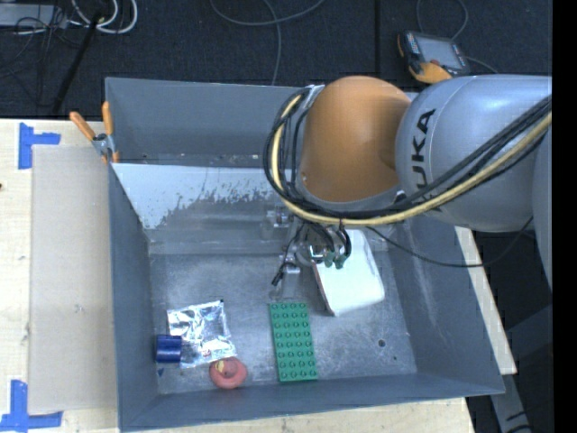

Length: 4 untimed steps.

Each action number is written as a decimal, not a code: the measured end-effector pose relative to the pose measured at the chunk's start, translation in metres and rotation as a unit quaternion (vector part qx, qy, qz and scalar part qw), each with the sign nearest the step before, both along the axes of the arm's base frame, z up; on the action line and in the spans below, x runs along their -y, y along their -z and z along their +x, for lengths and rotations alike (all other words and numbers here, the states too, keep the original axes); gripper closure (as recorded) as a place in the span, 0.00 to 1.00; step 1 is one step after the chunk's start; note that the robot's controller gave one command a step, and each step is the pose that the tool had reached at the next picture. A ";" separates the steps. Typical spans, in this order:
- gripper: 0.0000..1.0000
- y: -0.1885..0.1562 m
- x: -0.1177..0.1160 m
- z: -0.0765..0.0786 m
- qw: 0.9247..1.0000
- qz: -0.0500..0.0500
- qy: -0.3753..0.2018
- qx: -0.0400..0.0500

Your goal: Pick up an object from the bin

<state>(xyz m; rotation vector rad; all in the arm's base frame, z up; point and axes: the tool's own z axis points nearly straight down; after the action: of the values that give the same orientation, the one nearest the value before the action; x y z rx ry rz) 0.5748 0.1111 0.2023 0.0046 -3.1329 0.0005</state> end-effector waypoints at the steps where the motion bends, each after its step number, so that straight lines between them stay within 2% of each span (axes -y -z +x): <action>1: 0.00 0.066 0.065 -0.031 0.999 -0.001 -0.046 0.000; 2: 0.00 0.116 0.056 -0.099 0.963 0.002 -0.269 0.007; 3: 1.00 0.116 0.057 -0.100 0.964 0.002 -0.267 0.004; 4: 0.00 0.116 0.057 -0.100 0.964 0.002 -0.266 0.004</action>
Offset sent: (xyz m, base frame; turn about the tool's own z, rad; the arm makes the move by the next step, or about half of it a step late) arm -0.0291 -0.0621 -0.0617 -0.0957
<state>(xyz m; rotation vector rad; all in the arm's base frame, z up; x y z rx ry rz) 0.4745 0.0543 0.0860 0.8413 -3.0259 -0.0015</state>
